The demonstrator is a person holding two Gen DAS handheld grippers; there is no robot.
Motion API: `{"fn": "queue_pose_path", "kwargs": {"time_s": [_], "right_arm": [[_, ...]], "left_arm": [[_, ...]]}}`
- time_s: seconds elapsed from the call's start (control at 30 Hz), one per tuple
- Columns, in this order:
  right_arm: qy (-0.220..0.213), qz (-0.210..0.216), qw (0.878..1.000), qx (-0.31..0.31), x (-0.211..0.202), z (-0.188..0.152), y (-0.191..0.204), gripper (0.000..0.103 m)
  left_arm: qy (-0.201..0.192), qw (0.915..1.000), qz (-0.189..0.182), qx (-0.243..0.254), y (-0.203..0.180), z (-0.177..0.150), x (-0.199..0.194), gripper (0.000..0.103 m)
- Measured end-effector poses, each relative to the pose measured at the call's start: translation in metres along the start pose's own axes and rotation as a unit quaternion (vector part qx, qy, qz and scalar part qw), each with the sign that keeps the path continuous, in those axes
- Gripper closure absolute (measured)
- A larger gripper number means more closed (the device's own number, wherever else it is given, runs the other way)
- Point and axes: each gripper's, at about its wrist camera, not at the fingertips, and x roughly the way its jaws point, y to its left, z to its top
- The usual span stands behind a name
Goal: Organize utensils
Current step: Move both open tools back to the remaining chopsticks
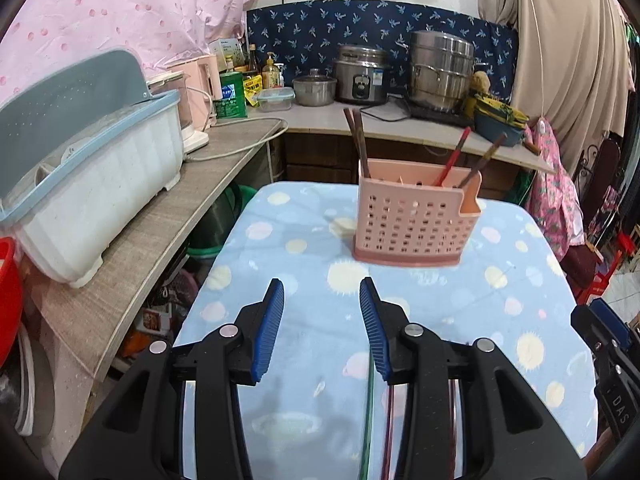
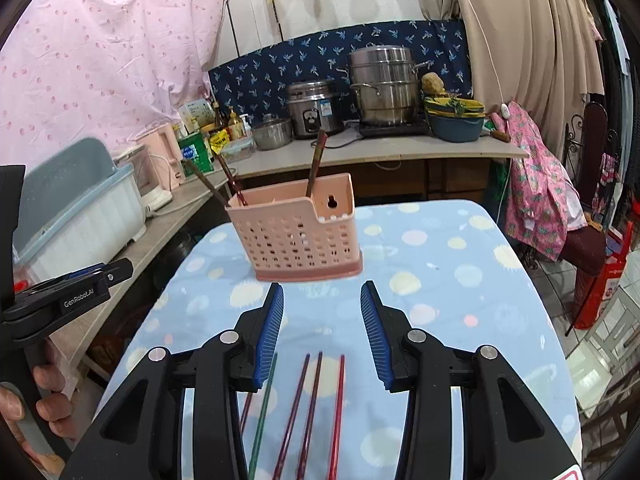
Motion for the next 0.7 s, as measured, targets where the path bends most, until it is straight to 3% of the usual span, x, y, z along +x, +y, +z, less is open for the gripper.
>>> {"fn": "queue_pose_path", "kwargs": {"time_s": [0.6,0.7], "right_arm": [[0.054,-0.004,0.998,-0.008,-0.018,-0.067,-0.005,0.063],[0.064,-0.015,0.998,-0.016,-0.018,-0.078,-0.006,0.063]], "left_arm": [[0.056,0.9983,0.002,0.014,-0.002,-0.066,-0.001,0.064],[0.067,0.9976,-0.003,0.014,-0.002,-0.077,0.000,0.058]]}}
